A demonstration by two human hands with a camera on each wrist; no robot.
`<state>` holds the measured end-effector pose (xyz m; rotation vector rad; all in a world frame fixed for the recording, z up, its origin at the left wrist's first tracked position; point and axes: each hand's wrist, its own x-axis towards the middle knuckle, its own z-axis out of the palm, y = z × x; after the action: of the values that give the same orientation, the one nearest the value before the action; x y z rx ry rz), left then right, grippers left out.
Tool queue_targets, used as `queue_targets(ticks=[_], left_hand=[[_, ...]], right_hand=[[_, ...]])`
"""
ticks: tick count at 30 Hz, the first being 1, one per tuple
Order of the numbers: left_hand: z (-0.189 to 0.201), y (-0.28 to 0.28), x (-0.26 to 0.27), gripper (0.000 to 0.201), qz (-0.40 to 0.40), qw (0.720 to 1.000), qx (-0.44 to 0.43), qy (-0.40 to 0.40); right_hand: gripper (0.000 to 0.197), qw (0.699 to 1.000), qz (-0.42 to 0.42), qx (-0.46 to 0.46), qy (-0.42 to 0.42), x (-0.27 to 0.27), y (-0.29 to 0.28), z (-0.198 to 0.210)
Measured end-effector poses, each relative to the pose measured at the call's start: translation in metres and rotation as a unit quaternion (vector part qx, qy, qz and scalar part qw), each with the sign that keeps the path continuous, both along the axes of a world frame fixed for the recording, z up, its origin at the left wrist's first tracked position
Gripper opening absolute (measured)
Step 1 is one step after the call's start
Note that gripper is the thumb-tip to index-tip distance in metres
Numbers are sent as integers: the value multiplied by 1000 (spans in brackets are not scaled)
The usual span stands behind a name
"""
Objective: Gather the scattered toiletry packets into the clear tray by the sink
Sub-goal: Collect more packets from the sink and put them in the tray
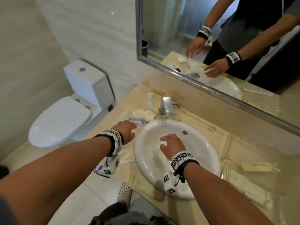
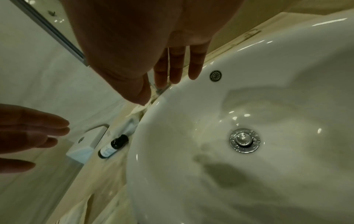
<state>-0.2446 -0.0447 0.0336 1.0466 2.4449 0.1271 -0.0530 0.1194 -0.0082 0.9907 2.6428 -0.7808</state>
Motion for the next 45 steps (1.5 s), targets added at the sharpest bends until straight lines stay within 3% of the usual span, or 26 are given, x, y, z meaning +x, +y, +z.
queue_targets(ticks=[9, 17, 27, 31, 40, 45], left_hand=[[-17, -56, -44, 42, 56, 998, -13, -7], [-41, -86, -65, 49, 38, 998, -56, -10], [-72, -105, -80, 62, -21, 993, -118, 2], [-81, -110, -86, 60, -43, 988, -146, 7], [-100, -103, -87, 54, -63, 985, -160, 20], [-104, -98, -86, 51, -65, 984, -166, 24]], right_hand=[[37, 996, 71, -23, -43, -43, -36, -18], [44, 982, 163, -60, -77, -88, -77, -33], [55, 944, 286, 30, -162, -134, -122, -54], [56, 940, 293, 64, -162, -138, -129, -60], [30, 935, 287, 83, -192, -141, -131, -68], [34, 968, 210, 30, -133, -137, -118, -64]])
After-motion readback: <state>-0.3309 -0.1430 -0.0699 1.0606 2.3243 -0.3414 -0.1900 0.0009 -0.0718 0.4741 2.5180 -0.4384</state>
